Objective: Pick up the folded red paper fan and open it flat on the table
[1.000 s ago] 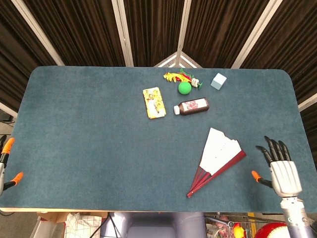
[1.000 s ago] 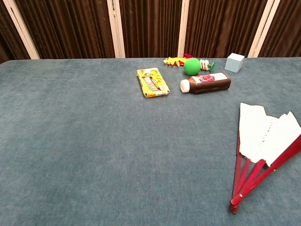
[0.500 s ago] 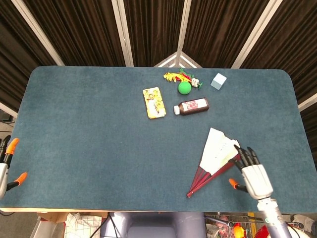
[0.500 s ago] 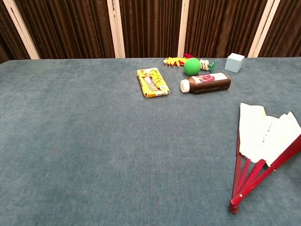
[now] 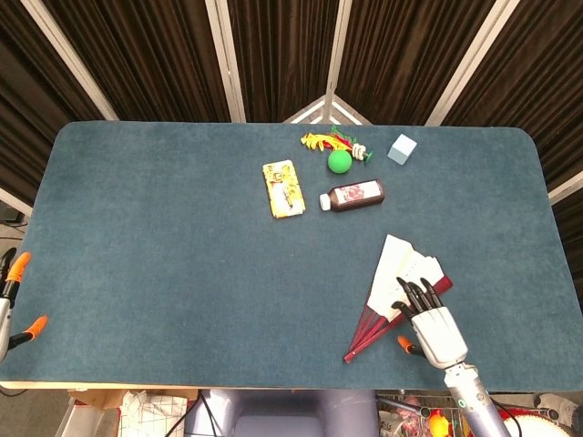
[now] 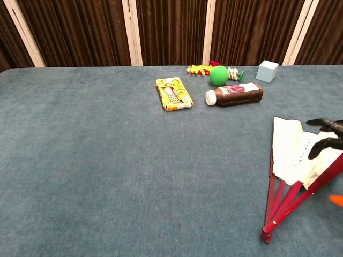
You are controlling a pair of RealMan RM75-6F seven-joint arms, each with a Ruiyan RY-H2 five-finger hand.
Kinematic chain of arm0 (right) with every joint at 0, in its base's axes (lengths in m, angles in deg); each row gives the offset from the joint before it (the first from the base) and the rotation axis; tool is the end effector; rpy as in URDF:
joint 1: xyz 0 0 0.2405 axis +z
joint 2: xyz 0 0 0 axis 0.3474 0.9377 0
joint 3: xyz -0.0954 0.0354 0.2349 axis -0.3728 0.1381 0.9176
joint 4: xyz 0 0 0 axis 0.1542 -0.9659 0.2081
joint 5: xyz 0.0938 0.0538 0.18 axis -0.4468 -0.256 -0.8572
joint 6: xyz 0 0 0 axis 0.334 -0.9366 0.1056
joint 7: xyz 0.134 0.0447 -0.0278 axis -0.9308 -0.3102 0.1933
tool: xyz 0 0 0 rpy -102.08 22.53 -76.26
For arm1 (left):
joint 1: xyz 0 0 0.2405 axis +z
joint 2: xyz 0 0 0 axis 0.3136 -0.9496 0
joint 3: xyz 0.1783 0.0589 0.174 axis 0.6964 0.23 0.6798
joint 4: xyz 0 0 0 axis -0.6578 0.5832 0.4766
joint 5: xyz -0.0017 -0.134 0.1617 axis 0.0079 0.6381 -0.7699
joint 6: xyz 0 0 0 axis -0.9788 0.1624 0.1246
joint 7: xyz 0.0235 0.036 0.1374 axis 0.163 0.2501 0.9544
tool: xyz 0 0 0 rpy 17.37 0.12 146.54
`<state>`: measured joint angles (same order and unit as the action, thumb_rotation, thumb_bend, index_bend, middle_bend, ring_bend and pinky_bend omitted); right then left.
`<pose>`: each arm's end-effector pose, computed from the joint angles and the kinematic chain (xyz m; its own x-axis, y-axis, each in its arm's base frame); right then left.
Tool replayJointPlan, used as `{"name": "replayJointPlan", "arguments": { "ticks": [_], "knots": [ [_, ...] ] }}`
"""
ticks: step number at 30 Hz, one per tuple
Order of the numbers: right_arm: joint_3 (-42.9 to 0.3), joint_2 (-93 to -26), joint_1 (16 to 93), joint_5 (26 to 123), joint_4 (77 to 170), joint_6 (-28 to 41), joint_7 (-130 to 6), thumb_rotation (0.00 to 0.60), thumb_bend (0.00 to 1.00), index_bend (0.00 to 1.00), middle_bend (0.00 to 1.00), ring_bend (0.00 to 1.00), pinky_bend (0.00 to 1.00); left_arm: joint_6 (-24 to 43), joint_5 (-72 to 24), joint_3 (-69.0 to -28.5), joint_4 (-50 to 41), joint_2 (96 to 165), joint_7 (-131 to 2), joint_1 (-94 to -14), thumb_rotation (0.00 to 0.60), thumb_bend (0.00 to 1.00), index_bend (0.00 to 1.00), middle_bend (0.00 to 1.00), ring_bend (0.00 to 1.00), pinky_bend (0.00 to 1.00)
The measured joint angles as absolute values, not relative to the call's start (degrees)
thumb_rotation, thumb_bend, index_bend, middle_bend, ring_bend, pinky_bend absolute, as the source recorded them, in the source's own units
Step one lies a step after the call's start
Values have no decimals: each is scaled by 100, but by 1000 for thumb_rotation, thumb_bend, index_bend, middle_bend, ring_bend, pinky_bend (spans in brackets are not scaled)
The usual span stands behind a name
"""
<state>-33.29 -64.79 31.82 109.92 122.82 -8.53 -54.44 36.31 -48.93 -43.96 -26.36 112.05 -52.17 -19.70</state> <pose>-0.2780 -0.1921 0.0132 0.4611 -0.1051 0.8811 -0.8480 -0.3446 0.4027 -0.3060 0.1634 0.1672 0.5475 -0.0793 0.8331 0.8368 0.0608 -0.5441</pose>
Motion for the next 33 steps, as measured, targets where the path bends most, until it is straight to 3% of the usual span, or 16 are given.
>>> {"name": "replayJointPlan", "arguments": {
  "ticks": [17,33],
  "knots": [
    [-3214,-6961,3413,10714,11408,-485,-5551,600,214,448,80,129,84,3548,-4773,-4435,-2624,11213,-5175,-1998,600,133,30,0,0,0],
    [-3200,-7191,3574,10645,10898,-449,-5853,600,324,518,97,150,100,3558,-4778,-4418,-2636,11271,-5011,-1996,600,132,32,0,0,0]
  ]
}}
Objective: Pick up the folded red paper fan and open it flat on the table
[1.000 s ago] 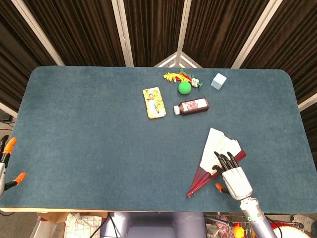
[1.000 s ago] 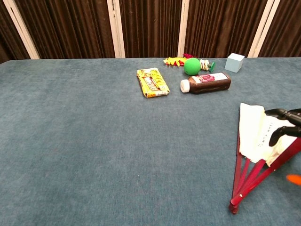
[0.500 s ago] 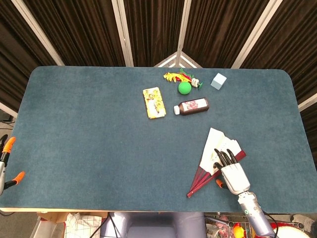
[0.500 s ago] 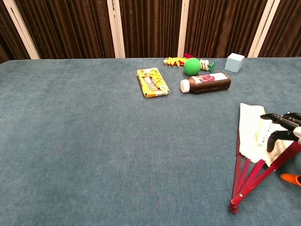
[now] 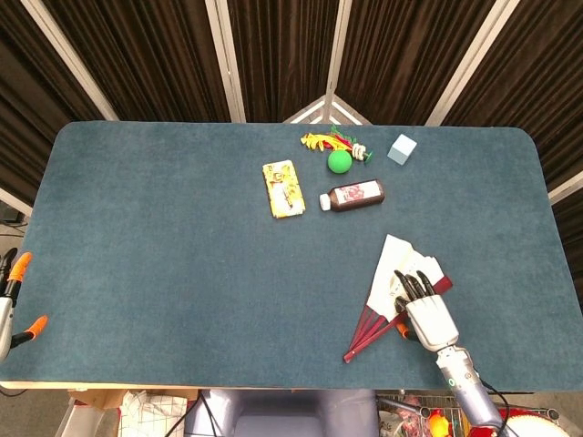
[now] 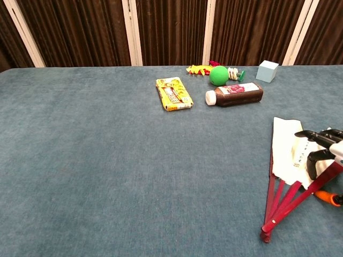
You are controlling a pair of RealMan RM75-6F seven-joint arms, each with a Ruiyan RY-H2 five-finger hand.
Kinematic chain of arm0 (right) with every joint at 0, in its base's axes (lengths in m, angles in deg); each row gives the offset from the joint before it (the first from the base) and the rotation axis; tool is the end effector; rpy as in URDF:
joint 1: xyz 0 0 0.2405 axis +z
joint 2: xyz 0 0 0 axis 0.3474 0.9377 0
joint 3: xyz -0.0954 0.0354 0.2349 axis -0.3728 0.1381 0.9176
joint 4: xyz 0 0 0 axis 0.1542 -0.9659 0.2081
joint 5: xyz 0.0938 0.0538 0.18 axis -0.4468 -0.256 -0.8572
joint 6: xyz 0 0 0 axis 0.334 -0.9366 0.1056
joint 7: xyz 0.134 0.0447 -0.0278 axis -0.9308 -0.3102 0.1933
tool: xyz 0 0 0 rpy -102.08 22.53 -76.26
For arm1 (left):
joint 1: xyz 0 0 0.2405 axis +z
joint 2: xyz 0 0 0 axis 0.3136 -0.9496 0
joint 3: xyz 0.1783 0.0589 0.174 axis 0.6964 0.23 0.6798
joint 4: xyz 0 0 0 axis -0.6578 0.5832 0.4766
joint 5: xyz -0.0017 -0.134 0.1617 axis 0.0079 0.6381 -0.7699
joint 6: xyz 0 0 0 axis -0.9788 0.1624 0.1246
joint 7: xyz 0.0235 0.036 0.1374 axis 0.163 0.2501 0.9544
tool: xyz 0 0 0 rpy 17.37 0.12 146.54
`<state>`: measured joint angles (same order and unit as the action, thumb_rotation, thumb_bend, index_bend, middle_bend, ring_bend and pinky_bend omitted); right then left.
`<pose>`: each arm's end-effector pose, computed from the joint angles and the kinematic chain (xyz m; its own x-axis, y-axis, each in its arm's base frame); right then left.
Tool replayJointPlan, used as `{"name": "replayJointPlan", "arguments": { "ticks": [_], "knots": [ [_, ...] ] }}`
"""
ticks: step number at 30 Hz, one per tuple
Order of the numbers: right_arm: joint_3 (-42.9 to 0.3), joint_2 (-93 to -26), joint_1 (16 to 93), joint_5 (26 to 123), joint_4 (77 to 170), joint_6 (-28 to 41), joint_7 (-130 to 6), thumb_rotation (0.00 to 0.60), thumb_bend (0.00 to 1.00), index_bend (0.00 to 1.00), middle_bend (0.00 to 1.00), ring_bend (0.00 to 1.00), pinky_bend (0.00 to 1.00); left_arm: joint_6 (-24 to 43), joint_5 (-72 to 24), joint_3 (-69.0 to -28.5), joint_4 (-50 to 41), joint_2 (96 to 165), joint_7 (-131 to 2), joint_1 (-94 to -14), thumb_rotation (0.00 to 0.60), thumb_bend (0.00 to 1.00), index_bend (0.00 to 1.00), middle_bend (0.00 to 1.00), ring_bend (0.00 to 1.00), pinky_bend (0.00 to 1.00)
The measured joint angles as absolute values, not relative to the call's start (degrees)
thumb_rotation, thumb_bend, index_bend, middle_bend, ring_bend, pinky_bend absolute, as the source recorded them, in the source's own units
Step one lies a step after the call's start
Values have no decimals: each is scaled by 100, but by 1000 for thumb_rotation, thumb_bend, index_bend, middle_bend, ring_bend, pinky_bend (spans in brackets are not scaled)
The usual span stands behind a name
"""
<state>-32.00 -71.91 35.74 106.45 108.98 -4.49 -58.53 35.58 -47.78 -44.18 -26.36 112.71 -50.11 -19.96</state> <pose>-0.2993 -0.2246 -0.0129 0.5106 -0.1257 0.8506 -0.8314 -0.3244 0.4511 -0.3075 0.1656 0.1635 0.5672 -0.0658 0.8209 0.8232 0.0764 -0.5627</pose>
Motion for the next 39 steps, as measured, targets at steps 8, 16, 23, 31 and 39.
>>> {"name": "replayJointPlan", "arguments": {
  "ticks": [8,16,23,31,39],
  "knots": [
    [-3180,-7223,3621,10651,10806,-567,-5919,600,340,521,103,155,102,3613,-4827,-4404,-2642,11274,-4997,-1976,600,132,32,0,0,0],
    [-3191,-7174,3652,10638,10859,-603,-5983,600,348,528,107,160,113,3618,-4842,-4391,-2650,11284,-4954,-1970,600,132,33,0,0,0],
    [-3183,-7190,3701,10674,10823,-682,-6078,600,400,692,170,188,142,3629,-4836,-4398,-2659,11285,-4947,-1966,600,132,34,0,0,0],
    [-3169,-7130,3784,10785,10859,-827,-6107,600,406,741,174,196,146,3642,-4845,-4400,-2660,11259,-5012,-1957,600,132,34,0,0,0],
    [-3020,-6929,3902,10908,11015,-1165,-6115,600,407,741,175,202,146,3612,-4817,-4408,-2652,11247,-5044,-1963,600,132,35,0,0,0]
  ]
}}
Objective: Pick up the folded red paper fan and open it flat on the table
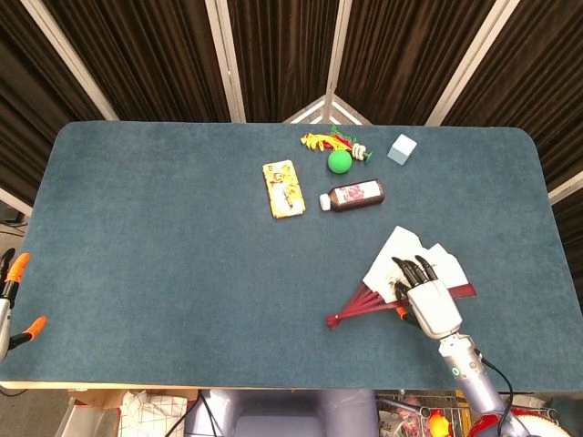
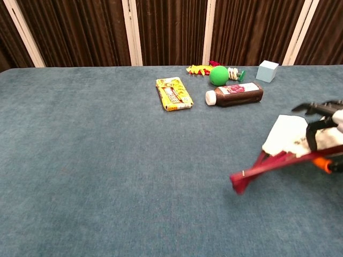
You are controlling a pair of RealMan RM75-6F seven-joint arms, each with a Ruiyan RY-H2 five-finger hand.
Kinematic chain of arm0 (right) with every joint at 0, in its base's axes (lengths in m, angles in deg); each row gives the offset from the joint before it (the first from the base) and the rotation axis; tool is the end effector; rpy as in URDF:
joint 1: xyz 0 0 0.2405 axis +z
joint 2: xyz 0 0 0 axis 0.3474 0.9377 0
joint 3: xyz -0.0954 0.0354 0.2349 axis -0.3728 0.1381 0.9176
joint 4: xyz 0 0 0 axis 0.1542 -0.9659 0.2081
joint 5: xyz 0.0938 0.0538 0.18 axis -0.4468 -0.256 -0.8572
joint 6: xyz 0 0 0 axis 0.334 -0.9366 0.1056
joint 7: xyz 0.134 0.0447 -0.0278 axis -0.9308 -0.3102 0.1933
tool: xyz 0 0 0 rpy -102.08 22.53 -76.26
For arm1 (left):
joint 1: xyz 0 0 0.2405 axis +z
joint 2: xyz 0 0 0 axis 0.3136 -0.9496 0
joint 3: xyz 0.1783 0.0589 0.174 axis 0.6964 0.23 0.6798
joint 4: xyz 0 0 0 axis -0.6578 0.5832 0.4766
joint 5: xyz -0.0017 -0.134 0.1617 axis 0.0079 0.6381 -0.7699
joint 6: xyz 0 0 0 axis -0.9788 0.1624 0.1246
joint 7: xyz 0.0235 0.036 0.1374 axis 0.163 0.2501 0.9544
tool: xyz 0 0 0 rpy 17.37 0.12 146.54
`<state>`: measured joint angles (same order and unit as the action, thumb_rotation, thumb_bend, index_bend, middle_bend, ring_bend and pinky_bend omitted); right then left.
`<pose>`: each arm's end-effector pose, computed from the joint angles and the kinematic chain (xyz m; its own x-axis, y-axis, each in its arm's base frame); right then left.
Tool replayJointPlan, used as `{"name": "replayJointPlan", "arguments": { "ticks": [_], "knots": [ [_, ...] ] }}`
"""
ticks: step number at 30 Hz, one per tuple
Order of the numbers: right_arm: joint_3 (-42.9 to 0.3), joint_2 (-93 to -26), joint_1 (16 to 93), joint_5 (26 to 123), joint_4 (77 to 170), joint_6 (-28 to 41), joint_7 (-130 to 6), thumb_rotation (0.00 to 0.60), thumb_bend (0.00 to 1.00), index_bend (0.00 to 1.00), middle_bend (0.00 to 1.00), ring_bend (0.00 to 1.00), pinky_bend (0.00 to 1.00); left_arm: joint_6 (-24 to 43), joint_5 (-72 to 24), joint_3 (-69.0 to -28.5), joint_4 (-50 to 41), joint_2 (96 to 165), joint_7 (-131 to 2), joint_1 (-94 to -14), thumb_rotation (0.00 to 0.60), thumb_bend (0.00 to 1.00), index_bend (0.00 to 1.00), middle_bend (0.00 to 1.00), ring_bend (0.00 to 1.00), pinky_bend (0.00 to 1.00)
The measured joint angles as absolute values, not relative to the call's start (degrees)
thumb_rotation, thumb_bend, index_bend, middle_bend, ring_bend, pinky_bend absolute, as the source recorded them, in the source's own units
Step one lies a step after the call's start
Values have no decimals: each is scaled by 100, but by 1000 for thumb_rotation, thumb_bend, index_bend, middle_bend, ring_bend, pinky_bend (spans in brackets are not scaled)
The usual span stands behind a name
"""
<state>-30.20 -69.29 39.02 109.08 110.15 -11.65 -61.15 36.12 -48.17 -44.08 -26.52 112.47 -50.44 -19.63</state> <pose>-0.2763 -0.2480 0.0185 0.4591 0.0377 0.8876 -0.8104 -0.3916 0.4358 -0.3069 0.1634 0.1652 0.5643 -0.0721 0.8224 0.8253 0.0762 -0.5596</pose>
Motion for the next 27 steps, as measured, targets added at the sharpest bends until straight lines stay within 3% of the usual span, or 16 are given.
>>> {"name": "replayJointPlan", "arguments": {
  "ticks": [11,18,27],
  "knots": [
    [-2731,-6016,4257,11044,12043,-1216,-5912,600,407,742,174,208,146,3518,-5047,-4359,-2508,11338,-5025,-2079,600,132,42,0,0,0],
    [-2417,-5263,4712,10963,12837,-827,-6252,600,432,765,181,223,147,3241,-5263,-4306,-2231,11385,-5507,-2304,600,132,41,0,0,0],
    [-1937,-4820,5304,10690,13244,-155,-5822,600,432,767,181,223,147,2868,-5283,-4368,-1871,11581,-6051,-2628,600,132,29,0,0,0]
  ]
}}
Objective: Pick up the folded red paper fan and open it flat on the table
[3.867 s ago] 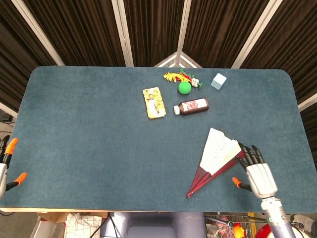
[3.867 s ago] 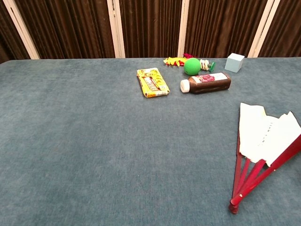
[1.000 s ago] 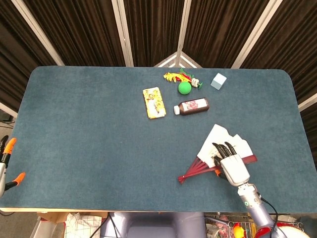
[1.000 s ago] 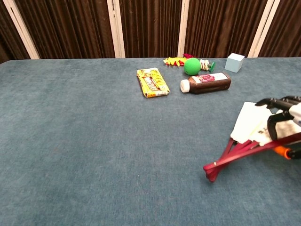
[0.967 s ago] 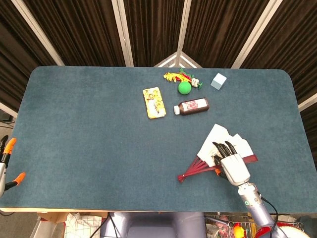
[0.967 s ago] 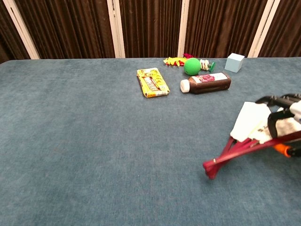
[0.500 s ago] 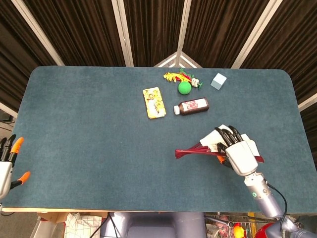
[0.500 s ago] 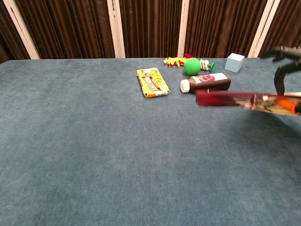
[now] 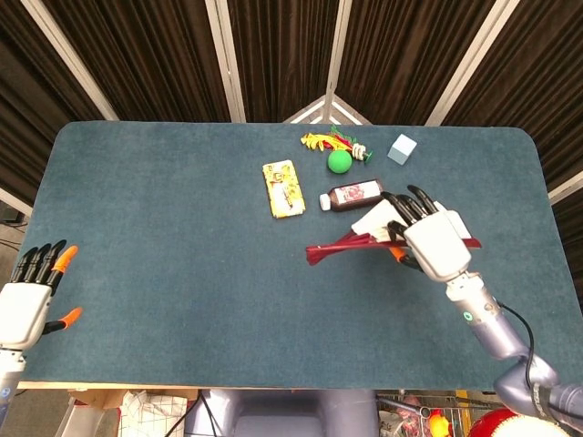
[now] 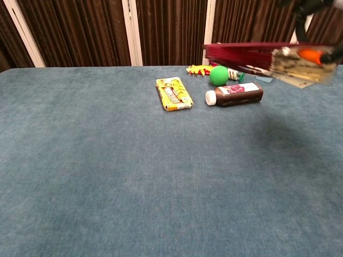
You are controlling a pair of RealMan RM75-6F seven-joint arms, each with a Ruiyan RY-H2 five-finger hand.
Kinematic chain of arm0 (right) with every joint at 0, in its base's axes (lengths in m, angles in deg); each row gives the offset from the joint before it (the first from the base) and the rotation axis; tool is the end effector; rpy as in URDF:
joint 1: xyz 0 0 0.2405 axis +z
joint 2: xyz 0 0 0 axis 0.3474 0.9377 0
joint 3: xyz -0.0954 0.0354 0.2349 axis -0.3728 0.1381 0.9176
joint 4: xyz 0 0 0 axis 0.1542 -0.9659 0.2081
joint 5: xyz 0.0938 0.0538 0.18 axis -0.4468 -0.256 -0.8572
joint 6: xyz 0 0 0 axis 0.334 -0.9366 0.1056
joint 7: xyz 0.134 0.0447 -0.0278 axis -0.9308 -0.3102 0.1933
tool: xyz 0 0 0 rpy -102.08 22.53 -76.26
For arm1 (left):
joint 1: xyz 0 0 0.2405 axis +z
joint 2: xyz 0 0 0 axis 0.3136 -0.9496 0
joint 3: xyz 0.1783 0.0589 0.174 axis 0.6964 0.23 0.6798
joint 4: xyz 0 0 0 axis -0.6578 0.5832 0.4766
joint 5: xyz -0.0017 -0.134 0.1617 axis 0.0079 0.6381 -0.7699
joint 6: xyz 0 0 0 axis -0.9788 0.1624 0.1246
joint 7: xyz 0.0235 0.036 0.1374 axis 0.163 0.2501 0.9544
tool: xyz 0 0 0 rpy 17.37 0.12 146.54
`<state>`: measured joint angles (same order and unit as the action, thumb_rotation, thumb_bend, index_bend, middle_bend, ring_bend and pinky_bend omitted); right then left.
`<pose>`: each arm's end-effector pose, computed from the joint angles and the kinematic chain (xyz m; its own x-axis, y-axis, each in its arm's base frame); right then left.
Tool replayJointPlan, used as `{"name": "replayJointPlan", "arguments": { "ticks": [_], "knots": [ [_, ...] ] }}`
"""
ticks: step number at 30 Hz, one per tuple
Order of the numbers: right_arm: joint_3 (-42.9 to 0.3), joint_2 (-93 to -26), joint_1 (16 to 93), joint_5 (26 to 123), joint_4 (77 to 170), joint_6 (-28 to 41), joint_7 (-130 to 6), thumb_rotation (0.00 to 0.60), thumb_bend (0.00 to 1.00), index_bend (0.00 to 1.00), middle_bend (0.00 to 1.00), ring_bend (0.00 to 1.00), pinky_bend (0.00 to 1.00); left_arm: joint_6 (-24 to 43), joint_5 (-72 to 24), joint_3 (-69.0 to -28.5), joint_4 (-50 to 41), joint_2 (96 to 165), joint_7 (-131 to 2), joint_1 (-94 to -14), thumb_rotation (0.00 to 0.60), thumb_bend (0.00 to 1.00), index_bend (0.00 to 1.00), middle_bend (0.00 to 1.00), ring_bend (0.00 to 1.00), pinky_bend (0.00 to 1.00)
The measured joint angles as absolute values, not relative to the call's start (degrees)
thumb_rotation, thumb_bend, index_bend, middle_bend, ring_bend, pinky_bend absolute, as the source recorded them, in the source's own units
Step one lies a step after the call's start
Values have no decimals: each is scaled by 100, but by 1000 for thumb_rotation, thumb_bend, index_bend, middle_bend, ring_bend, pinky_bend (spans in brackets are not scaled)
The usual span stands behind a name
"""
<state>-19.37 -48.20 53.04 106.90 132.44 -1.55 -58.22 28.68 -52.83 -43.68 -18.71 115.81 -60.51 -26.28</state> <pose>-0.1755 -0.3349 0.1190 0.4546 0.1802 0.8723 -0.7038 -0.5276 0.4758 -0.3043 0.1996 0.1359 0.4849 -0.0117 0.8745 0.8674 -0.1214 -0.4826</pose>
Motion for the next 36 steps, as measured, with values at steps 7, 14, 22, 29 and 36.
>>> {"name": "replayJointPlan", "arguments": {
  "ticks": [7,14,22,29,36],
  "knots": [
    [-1641,-4736,5884,10317,13559,607,-5251,600,432,779,181,223,147,2721,-5336,-4531,-1455,11904,-6549,-2952,600,132,27,0,0,0],
    [-1392,-4970,6352,10051,13906,889,-5040,600,431,788,181,223,147,2473,-5381,-4702,-705,12433,-7040,-3408,600,131,27,0,0,0],
    [-1186,-5208,6851,9865,14049,1161,-4578,600,431,788,181,223,148,1988,-5265,-4842,-27,13004,-7375,-3934,600,129,29,0,0,0],
    [-1128,-5486,7108,9614,14253,1292,-4458,600,432,788,181,223,147,1997,-5328,-4915,510,13575,-7920,-4254,600,128,45,0,0,0],
    [-1125,-5756,7314,9460,14394,1358,-4180,600,442,788,181,223,154,2037,-5365,-5013,958,14110,-8360,-4594,600,128,60,0,0,0]
  ]
}}
